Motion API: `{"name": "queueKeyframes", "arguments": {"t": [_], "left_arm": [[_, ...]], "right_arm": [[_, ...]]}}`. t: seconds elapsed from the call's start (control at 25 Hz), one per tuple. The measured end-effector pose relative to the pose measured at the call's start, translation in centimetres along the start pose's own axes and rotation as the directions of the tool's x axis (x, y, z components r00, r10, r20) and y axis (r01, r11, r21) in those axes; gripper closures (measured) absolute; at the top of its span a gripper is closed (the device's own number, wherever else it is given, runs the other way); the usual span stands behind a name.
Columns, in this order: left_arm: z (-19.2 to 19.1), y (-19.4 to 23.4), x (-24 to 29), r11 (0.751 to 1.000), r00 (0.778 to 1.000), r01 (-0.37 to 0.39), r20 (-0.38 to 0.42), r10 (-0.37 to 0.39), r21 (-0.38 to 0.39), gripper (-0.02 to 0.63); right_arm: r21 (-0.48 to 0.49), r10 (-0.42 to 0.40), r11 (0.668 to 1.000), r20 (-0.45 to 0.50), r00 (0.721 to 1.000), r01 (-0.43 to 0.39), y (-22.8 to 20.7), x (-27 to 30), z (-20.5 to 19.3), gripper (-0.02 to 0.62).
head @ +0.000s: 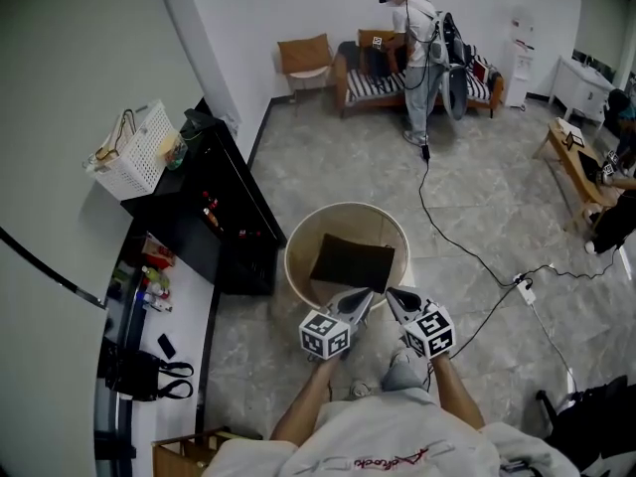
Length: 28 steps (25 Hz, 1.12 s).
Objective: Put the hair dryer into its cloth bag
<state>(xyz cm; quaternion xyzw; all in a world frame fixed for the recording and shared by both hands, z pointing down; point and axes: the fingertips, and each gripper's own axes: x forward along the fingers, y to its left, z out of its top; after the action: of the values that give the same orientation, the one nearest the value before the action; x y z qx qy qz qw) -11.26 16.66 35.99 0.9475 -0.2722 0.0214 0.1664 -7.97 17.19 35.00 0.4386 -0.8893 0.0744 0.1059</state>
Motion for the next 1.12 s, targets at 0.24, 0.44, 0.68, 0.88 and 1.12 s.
{"name": "queueKeyframes", "arguments": {"t": [0.24,0.44,0.68,0.88,1.12], "left_arm": [[1.2,-0.8,0.5,1.000,1.000,-0.018,0.017,0.018,0.022,0.572],[1.5,-1.6,1.7,0.998,0.999,-0.049,0.018,0.049,0.029,0.572],[1.0,-5.0,3.9,0.996,0.996,-0.089,0.029,0.089,0.010,0.572],[0.2,-7.9,5.0,0.994,0.993,-0.109,0.050,0.109,0.008,0.572],[-0.8,-9.9,4.8,0.992,0.990,-0.129,0.053,0.129,-0.001,0.572]], "right_arm": [[-0.023,-0.007,1.000,0.030,1.000,0.008,-1.0,-1.0,1.3,0.568],[-0.024,0.013,1.000,0.029,1.000,-0.012,-2.7,-2.2,1.0,0.568],[-0.038,0.037,0.999,0.034,0.999,-0.036,-4.6,-5.7,1.4,0.568],[-0.051,0.050,0.998,0.046,0.998,-0.048,-5.4,-8.6,0.9,0.568],[-0.047,0.058,0.997,0.044,0.997,-0.056,-5.1,-10.5,-0.1,0.568]]}}
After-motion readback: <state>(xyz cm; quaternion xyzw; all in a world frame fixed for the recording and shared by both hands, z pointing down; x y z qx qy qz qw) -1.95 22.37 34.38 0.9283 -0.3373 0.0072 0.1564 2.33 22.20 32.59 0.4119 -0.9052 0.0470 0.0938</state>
